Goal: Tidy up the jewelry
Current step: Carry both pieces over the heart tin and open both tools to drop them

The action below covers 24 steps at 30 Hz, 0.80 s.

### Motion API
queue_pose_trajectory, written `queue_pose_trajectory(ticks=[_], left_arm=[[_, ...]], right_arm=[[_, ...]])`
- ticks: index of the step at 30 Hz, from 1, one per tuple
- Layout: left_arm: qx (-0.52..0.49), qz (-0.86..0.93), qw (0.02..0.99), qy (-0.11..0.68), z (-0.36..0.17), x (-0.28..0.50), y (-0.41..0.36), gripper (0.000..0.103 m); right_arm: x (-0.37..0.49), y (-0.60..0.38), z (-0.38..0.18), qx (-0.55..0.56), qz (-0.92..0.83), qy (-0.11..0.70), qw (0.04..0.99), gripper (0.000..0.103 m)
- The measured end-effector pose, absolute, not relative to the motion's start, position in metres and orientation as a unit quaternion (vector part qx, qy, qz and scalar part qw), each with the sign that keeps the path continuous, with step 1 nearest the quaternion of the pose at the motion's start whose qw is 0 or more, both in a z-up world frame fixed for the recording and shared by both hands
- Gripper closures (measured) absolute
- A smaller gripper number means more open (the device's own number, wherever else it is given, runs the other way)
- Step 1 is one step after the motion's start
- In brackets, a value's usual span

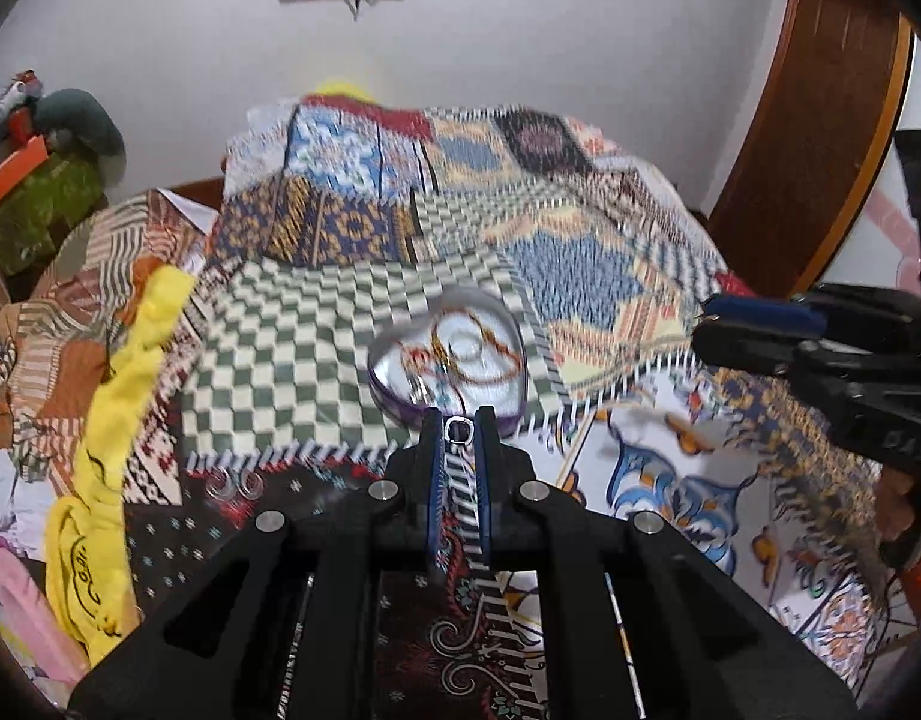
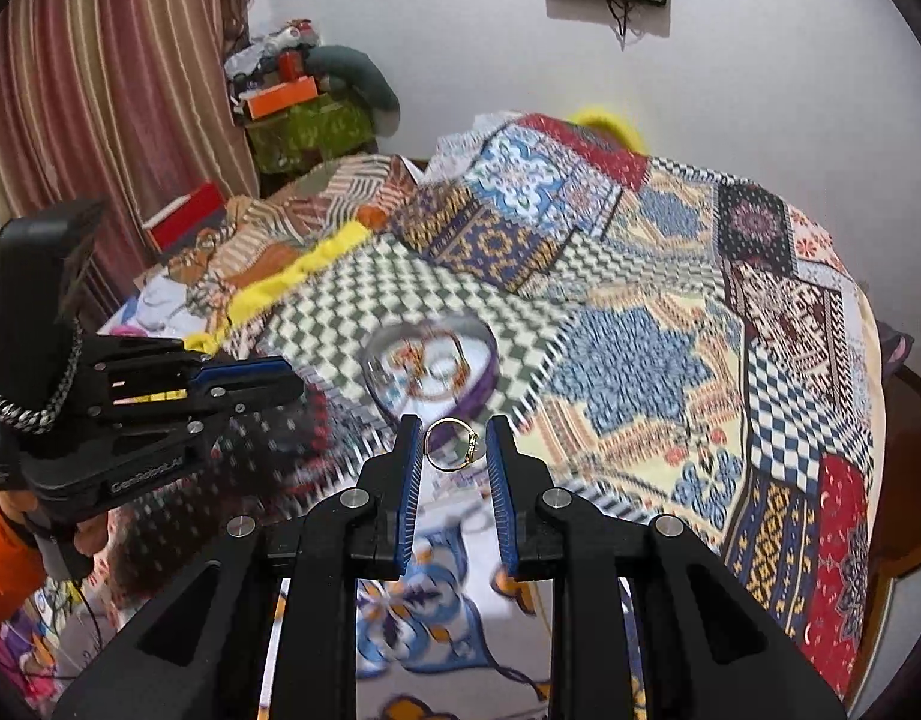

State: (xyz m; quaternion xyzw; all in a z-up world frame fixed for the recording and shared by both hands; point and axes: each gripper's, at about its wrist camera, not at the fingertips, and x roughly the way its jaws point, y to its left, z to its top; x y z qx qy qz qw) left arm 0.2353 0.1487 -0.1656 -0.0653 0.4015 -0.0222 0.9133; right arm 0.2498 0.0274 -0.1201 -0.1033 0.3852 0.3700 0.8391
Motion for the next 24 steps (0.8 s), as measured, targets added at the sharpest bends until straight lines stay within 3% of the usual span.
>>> queue_pose_trajectory(ticks=[9, 24], left_arm=[[-0.062, -0.025, 0.924, 0.375, -0.145, 0.248, 0.157, 0.095], [-0.074, -0.038, 0.906, 0.414, -0.19, 0.296, 0.153, 0.095]], right_arm=[[0.27, 0.054, -0.109, -0.09, 0.376, 0.371, 0.844, 0.084], [0.322, 0.085, -0.144, -0.087, 0.364, 0.431, 0.821, 0.084]])
